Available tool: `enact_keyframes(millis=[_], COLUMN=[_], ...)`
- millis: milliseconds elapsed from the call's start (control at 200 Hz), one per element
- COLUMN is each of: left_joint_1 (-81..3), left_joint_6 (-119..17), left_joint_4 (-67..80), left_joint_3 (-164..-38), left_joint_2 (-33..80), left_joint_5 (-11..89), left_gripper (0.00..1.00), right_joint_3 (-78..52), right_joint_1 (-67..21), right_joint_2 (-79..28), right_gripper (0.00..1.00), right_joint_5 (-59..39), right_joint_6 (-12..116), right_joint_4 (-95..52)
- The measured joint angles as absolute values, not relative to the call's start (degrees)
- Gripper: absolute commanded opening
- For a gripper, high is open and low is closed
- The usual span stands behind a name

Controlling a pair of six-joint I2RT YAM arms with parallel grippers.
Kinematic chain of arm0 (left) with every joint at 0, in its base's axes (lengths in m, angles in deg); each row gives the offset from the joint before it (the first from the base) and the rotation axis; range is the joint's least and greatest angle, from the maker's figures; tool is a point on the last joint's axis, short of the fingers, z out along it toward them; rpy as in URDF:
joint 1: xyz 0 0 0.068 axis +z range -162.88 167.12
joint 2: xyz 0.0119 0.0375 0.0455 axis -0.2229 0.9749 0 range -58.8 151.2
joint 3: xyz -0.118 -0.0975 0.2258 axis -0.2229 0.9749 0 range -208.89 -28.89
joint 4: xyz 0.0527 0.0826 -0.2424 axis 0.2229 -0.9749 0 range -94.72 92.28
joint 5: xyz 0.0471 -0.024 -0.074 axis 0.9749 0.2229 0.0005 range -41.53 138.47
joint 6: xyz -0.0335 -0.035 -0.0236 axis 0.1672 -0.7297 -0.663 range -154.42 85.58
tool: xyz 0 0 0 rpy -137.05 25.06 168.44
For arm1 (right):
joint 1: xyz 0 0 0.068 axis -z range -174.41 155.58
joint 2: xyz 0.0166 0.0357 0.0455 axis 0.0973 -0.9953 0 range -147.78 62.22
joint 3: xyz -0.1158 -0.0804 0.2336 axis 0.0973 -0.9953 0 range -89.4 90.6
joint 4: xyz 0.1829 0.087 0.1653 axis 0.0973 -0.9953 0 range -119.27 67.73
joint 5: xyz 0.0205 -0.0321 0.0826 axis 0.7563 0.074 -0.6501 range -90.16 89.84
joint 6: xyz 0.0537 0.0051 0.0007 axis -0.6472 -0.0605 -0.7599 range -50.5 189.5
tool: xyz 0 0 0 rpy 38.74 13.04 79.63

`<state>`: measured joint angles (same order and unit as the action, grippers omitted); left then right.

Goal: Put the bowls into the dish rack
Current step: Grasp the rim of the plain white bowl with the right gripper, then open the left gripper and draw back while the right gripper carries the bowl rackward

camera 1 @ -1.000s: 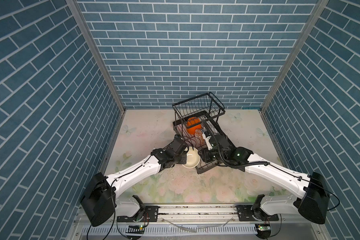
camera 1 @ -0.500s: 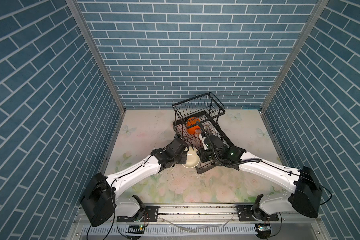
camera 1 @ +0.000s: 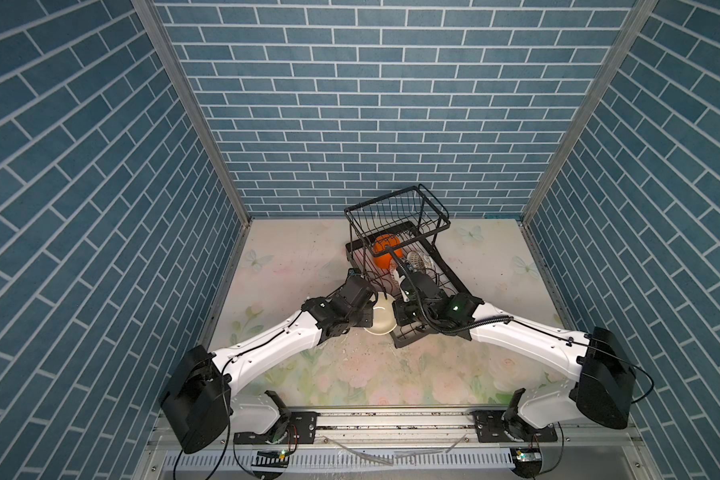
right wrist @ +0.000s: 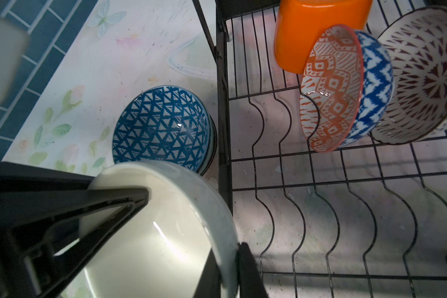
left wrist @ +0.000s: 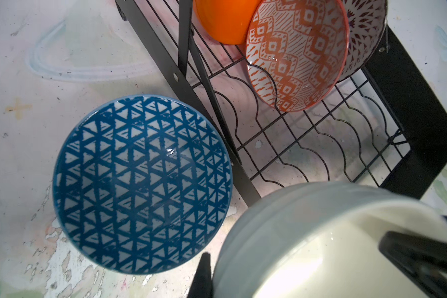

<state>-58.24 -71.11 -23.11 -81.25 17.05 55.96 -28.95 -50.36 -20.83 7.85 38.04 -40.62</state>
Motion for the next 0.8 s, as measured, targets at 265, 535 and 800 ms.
enact_keyframes(millis=[265,535,800], left_joint_1=[-58.2,-58.3,-58.3], left_joint_6=[-71.3,-72.2,-72.4], left_joint_4=[-22.9,-20.1,-19.4], left_joint_3=[-80.9,-80.9,-80.9], left_joint_2=[17.1,15.7,15.7], left_joint_5=[56.3,54.9,54.5], left_gripper=[0.15,0.27,0.45], right_joint_3=[-28.8,-28.8,-28.8], right_joint_1=[-50.8,-50.2,-50.2], right_joint_2=[-21.8,-23.7,-23.7], right_gripper=[0.00,0.00,0.00], right_joint_5=[9.2,11.4,12.8], right_joint_6=[38.3,38.2,38.2], right_joint_4=[-40.2,-41.0,-40.8])
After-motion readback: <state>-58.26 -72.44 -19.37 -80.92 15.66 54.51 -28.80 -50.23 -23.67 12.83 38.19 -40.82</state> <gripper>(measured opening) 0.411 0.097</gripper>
